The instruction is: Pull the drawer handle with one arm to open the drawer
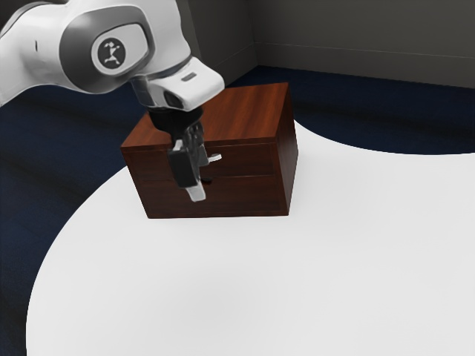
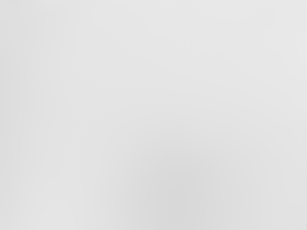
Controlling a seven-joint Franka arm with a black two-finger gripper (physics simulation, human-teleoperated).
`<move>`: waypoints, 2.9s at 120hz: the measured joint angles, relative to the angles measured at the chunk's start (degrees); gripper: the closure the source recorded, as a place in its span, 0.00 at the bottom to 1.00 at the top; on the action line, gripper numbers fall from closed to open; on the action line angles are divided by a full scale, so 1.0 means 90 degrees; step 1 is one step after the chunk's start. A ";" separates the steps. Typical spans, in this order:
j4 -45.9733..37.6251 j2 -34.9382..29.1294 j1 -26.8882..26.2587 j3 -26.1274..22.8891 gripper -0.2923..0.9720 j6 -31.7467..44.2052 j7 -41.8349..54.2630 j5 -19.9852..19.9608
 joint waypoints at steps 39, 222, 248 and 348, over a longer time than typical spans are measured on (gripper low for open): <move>-0.0008 -0.0019 -0.0591 0.0021 0.23 0.0005 0.0297 -0.0026; -0.0630 0.0932 0.2191 -0.0372 0.55 0.3646 0.2612 0.0720; -0.0677 0.1064 0.2144 -0.0368 0.54 0.3714 0.2734 0.0679; -0.2287 0.0092 0.1671 -0.0305 0.86 0.3834 0.2596 0.0775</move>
